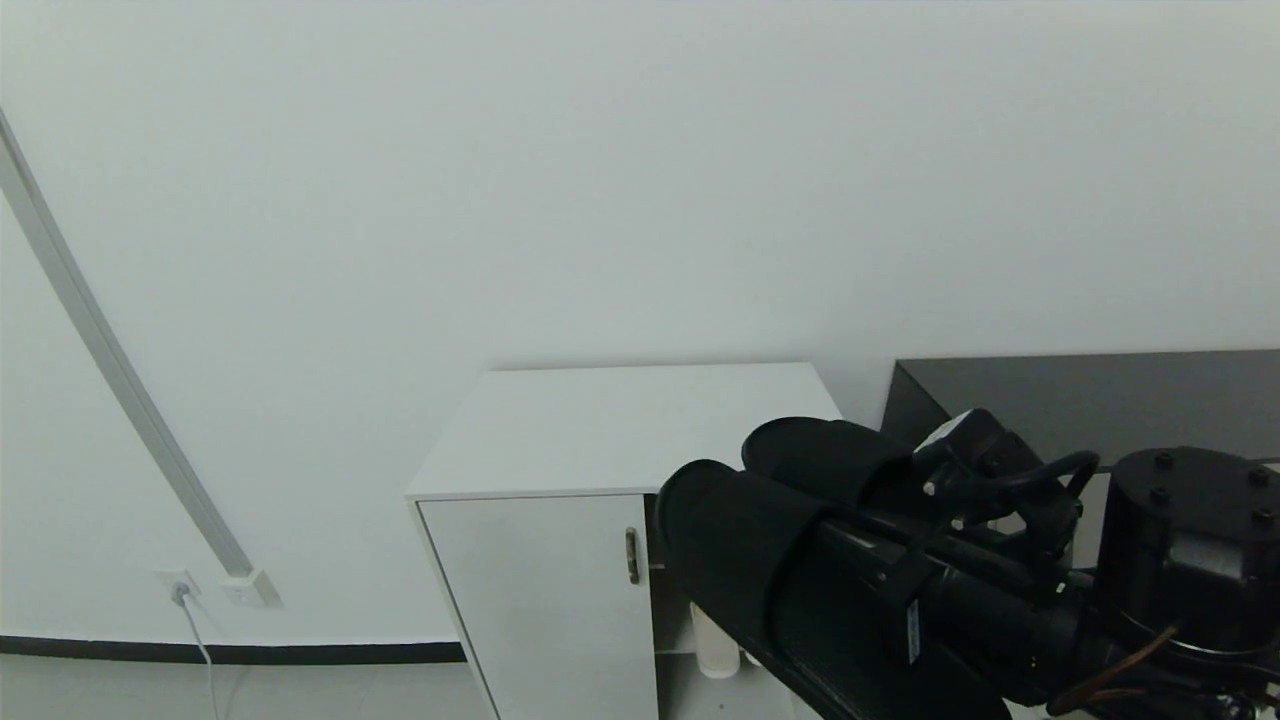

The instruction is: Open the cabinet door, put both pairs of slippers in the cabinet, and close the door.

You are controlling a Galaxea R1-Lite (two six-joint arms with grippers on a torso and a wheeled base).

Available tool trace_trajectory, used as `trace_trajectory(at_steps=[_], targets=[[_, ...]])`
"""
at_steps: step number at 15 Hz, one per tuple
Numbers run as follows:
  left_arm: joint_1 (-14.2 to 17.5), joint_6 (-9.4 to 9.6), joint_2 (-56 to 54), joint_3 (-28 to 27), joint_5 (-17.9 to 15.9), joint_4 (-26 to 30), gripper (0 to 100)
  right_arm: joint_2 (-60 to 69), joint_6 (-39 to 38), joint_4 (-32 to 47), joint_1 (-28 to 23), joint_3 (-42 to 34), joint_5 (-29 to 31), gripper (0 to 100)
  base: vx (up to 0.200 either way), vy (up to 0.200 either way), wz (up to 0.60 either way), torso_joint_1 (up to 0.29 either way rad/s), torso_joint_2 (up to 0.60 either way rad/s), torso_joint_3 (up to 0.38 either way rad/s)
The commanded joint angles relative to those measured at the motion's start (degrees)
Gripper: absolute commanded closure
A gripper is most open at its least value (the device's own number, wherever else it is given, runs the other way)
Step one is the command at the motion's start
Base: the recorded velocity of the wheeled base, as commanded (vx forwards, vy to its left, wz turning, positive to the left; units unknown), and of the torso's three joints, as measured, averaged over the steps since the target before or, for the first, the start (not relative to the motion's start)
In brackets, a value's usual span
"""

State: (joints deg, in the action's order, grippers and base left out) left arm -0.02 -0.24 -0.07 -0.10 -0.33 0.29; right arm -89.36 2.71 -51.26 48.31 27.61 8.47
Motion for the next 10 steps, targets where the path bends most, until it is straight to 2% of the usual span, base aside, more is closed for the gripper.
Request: trace_trajectory(at_steps=[1, 10], targets=[[0.0, -0.02, 0.1, 0.0, 0.0, 0.0, 100, 0.0, 0.0, 0.0, 0.0, -0.2, 0.0, 100, 0.0, 0.0, 0.0, 0.0, 0.0, 0.0], [0.0, -0.2, 0.1, 0.0, 0.1, 0.0, 100, -0.6, -0.1, 0.0, 0.1, -1.2, -0.3, 100, 0.0, 0.0, 0.0, 0.0, 0.0, 0.0]])
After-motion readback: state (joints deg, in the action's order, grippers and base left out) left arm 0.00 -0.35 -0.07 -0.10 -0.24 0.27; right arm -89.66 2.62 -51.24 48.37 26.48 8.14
